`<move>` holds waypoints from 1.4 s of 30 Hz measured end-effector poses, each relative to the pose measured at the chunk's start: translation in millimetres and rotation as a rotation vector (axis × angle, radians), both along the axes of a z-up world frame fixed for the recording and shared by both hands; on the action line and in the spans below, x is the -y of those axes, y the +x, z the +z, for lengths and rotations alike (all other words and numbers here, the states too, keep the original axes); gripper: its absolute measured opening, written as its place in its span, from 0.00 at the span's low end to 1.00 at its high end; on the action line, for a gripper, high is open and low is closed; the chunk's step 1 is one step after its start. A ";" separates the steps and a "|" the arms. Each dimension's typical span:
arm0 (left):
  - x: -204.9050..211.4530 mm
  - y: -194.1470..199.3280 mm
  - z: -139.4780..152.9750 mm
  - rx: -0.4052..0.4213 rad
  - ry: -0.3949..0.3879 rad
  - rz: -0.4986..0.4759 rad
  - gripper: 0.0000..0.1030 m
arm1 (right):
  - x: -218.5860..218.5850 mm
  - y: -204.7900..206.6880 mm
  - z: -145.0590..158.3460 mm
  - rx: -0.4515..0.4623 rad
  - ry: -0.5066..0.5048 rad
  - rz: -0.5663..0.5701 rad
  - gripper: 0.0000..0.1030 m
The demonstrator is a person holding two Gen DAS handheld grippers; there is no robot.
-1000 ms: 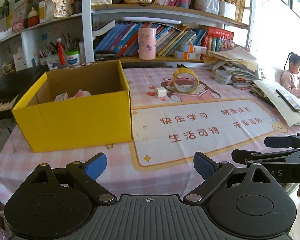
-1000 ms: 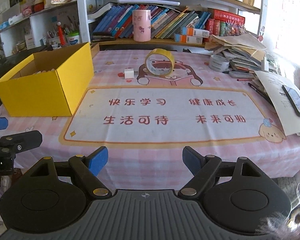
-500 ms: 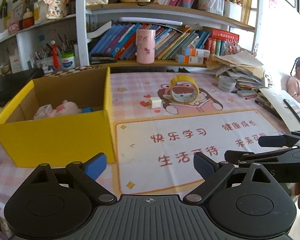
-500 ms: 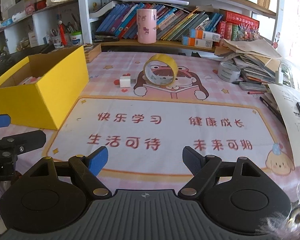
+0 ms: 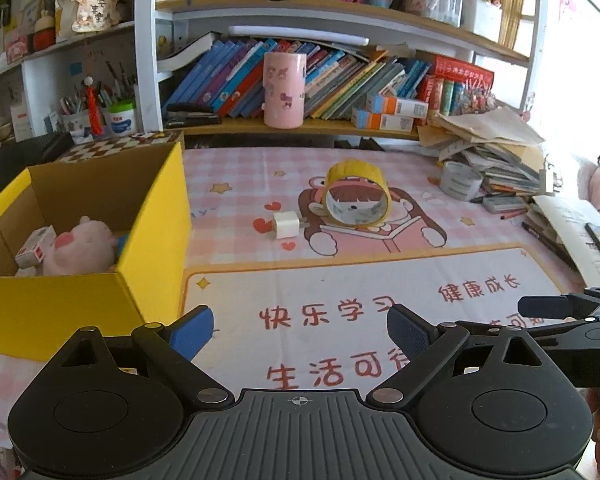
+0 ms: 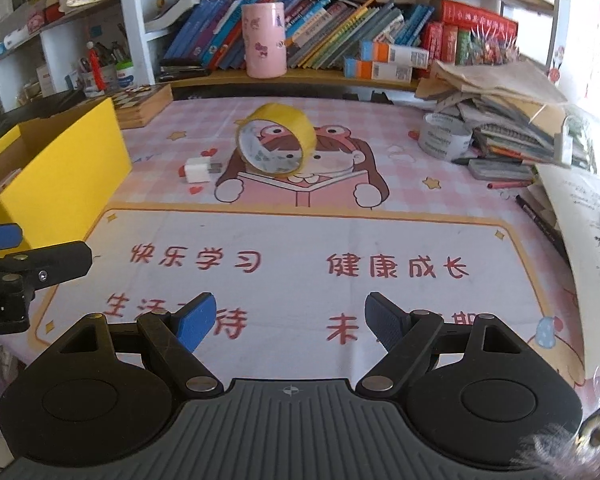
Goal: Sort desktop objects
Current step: 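Grasp the white plug with the left tool while the right tool grasps the yellow tape roll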
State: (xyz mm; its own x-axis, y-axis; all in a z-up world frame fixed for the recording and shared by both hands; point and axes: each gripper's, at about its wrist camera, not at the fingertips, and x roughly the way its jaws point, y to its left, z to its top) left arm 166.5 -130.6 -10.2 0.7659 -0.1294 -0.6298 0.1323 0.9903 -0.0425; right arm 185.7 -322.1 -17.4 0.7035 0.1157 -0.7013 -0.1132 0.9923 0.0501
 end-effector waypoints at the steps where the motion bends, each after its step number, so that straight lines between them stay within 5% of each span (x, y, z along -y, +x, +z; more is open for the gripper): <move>1: 3.2 2.5 -0.9 -0.006 0.006 0.005 0.93 | 3.4 4.2 -1.3 -0.008 0.010 0.003 0.78; 16: 25.2 68.2 17.8 0.008 0.063 0.052 0.93 | 30.0 92.4 -1.6 0.008 0.079 0.078 0.78; 23: 22.9 105.8 0.6 -0.034 0.045 0.081 0.93 | 22.4 145.6 0.7 0.029 0.057 0.162 0.79; 29: 30.0 137.6 -15.9 -0.055 0.125 0.090 0.91 | 11.7 180.2 -3.9 0.072 0.042 0.169 0.82; 34: 28.8 166.6 -29.7 -0.098 0.107 0.091 0.86 | 6.2 203.6 -11.8 0.069 0.035 0.185 0.82; 38: 31.6 187.6 -45.7 -0.134 0.154 0.107 0.69 | 5.7 216.7 -16.7 0.063 0.047 0.183 0.82; 42: 34.8 200.3 -55.6 -0.149 0.150 0.111 0.68 | 7.1 224.9 -19.7 0.058 0.058 0.177 0.82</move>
State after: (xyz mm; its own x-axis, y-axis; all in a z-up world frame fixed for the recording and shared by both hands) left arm 366.8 -165.4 -65.8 0.6673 0.0544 -0.7428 0.0253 0.9951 0.0956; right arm 410.6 -329.2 -37.1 0.7073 0.2798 -0.6491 -0.2899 0.9524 0.0947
